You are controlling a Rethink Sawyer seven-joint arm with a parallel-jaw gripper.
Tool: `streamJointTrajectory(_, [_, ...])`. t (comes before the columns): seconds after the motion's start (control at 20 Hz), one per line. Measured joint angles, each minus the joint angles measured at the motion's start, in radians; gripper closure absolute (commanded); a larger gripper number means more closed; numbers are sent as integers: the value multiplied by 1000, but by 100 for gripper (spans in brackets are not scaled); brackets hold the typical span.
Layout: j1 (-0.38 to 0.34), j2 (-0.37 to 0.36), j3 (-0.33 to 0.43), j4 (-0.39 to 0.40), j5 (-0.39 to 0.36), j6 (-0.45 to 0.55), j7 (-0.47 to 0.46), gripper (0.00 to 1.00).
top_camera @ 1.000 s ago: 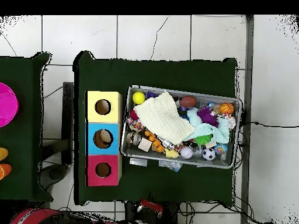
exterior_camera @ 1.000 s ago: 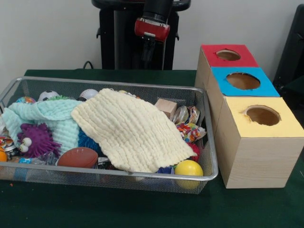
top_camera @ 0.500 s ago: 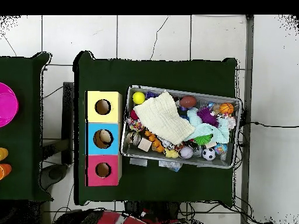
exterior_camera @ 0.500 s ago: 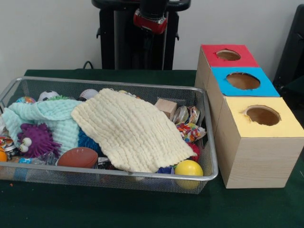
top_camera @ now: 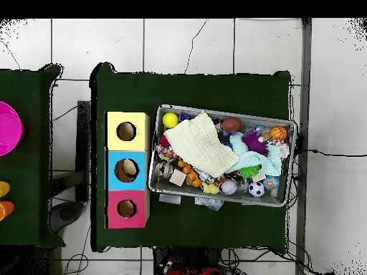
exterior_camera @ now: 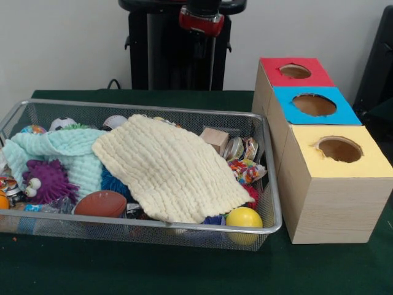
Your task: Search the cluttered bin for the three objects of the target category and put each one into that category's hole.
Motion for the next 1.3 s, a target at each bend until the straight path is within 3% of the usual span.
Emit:
streamJointTrajectory(0.4, [123,11,-53,0,-5,-198,0,100])
streamJointTrajectory(0.55, [120,12,-53,-1,-6,-211,0,100])
streamJointTrajectory(0.85, [53,11,-32,-21,-31,-159,0,100])
streamJointTrajectory(1.3, [-35,8,57,-75,-35,10,0,100])
